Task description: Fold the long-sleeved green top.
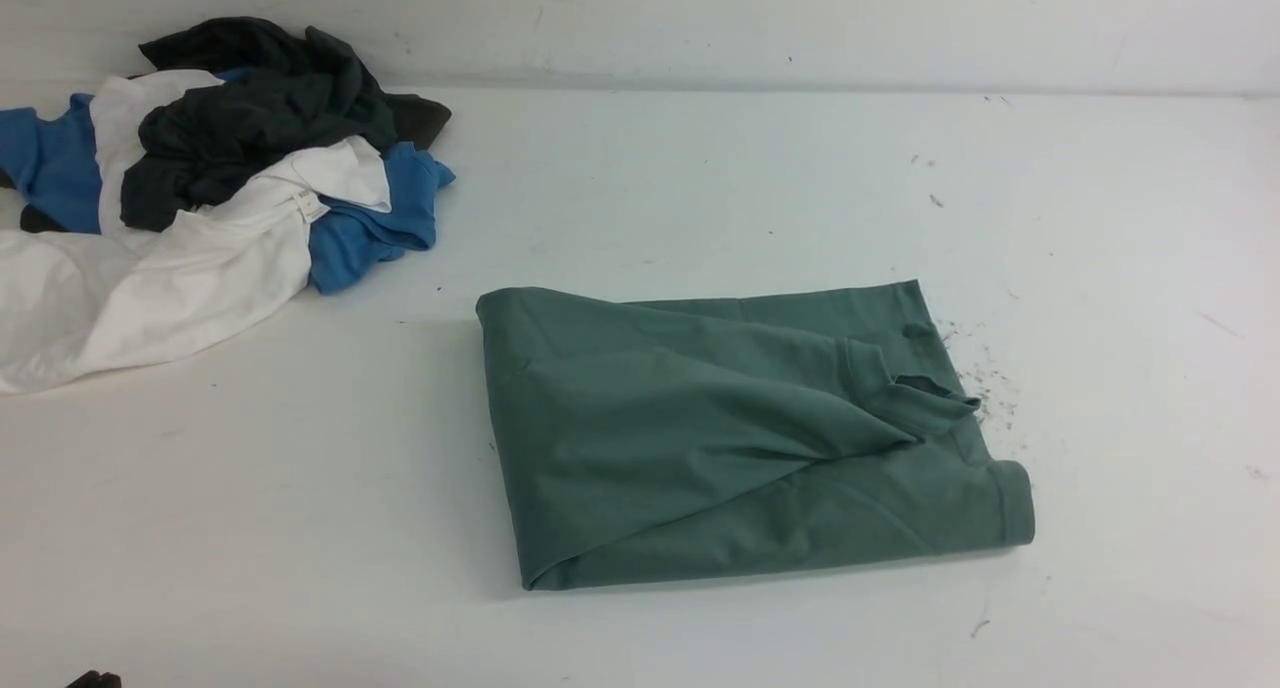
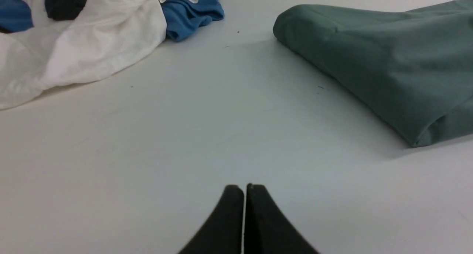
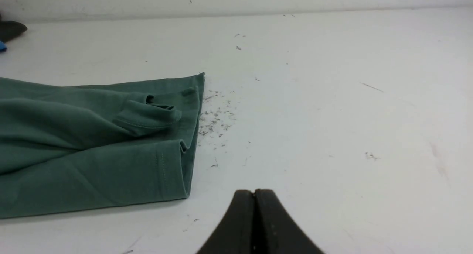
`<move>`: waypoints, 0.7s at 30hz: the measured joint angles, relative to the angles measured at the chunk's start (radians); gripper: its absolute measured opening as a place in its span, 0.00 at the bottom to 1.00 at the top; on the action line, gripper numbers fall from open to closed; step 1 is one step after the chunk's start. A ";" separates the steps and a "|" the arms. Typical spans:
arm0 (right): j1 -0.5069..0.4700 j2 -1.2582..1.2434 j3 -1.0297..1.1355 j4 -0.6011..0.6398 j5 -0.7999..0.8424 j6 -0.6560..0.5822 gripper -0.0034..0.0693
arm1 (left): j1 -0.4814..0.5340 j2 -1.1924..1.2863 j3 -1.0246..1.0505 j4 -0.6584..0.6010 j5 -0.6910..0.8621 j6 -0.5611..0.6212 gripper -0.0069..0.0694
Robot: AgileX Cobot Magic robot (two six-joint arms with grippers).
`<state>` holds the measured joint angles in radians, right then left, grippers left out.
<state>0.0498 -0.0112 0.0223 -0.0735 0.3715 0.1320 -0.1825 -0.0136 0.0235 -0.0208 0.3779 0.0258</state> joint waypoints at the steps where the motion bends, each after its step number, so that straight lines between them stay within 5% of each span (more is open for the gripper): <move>1: 0.000 0.000 0.000 0.000 0.000 0.000 0.03 | -0.001 0.000 0.000 0.002 0.000 -0.004 0.09; 21: 0.000 0.000 0.000 -0.001 0.000 0.000 0.03 | -0.063 0.000 0.000 0.008 0.003 -0.005 0.09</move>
<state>0.0498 -0.0112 0.0223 -0.0745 0.3715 0.1320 -0.2453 -0.0136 0.0237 -0.0132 0.3810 0.0212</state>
